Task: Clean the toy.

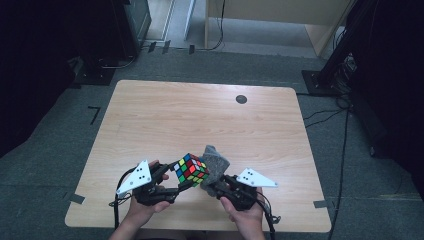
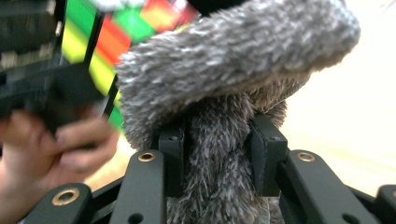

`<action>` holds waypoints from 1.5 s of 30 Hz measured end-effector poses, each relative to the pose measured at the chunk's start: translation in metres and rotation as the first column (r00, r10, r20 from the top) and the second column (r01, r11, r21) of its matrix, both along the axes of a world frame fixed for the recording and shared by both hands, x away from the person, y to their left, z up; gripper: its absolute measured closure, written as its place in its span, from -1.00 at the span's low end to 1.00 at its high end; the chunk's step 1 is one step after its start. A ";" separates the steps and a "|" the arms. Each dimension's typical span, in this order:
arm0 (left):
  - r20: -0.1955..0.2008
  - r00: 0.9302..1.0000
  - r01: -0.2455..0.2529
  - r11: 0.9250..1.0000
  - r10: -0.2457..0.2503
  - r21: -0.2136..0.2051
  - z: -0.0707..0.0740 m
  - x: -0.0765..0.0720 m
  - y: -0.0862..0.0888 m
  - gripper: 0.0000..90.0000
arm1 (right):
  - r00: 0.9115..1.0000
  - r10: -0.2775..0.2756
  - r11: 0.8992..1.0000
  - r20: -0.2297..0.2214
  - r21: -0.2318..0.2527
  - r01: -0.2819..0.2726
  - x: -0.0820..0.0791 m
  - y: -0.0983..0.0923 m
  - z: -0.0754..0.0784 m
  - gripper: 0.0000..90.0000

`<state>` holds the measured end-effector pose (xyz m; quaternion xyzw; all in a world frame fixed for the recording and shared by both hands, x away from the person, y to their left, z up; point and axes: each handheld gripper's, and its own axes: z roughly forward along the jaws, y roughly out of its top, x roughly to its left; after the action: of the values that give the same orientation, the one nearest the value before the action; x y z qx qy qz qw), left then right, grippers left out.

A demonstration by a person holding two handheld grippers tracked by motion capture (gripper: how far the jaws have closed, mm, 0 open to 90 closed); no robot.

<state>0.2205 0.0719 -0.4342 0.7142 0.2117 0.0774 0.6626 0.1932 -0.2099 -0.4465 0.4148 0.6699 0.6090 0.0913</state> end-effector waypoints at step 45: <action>-0.001 1.000 -0.006 1.000 0.006 -0.007 0.002 -0.001 0.000 -0.23 | 0.997 0.076 0.994 -0.011 -0.075 -0.076 -0.006 0.022 -0.008 0.41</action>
<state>0.2197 0.0717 -0.4326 0.7114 0.2143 0.0783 0.6648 0.1873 -0.1883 -0.4548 0.3878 0.7081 0.5845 0.0809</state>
